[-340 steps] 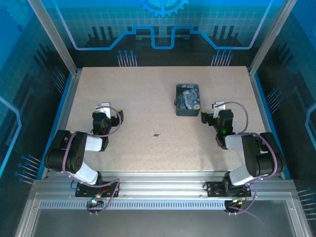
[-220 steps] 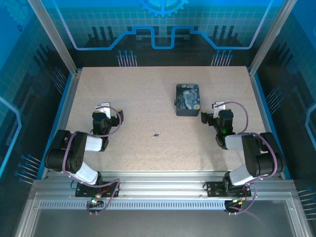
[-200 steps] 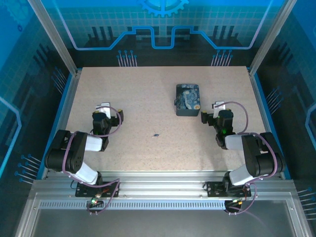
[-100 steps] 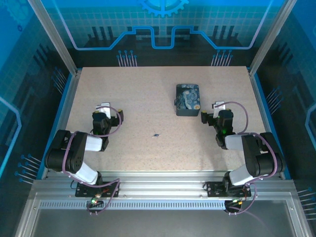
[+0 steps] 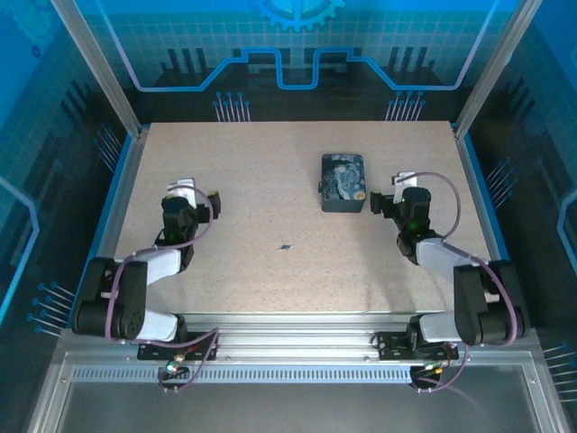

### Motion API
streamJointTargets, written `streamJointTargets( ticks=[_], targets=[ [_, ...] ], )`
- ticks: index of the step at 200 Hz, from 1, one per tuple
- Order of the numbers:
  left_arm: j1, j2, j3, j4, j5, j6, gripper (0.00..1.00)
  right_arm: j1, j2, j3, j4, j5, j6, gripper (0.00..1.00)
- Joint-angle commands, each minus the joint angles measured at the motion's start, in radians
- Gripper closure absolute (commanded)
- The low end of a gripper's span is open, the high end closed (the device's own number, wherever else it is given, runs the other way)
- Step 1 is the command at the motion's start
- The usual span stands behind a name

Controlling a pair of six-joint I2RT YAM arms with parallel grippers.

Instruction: Unlock the padlock with the key

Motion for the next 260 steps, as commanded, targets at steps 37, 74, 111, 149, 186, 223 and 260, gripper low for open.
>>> streamJointTargets(
  ticks=[37, 74, 111, 149, 186, 223, 260],
  targets=[
    [0.013, -0.152, 0.210, -0.463, 0.073, -0.413, 0.01, -0.059, -0.157, 0.185, -0.478, -0.041, 0.459, 0.00],
    [0.026, -0.224, 0.199, -0.479, 0.349, -0.544, 0.01, -0.128, -0.026, 0.329, -0.581, -0.311, 0.543, 0.00],
    [0.000, -0.291, 0.193, -0.658, 0.492, -0.611, 0.01, -0.108, 0.187, 0.552, -0.688, -0.398, 0.524, 0.00],
    [-0.059, -0.361, 0.187, -0.810, 0.563, -0.600, 0.01, -0.053, 0.436, 0.780, -0.765, -0.411, 0.540, 0.00],
    [-0.105, -0.388, 0.176, -0.858, 0.610, -0.604, 0.01, -0.003, 0.661, 1.023, -0.861, -0.397, 0.556, 0.00],
    [-0.119, -0.388, 0.161, -0.861, 0.616, -0.603, 0.01, 0.033, 0.833, 1.241, -0.960, -0.391, 0.558, 0.00],
    [-0.125, -0.354, 0.127, -0.815, 0.633, -0.625, 0.01, 0.077, 0.931, 1.383, -1.022, -0.422, 0.525, 0.00]
  ],
)
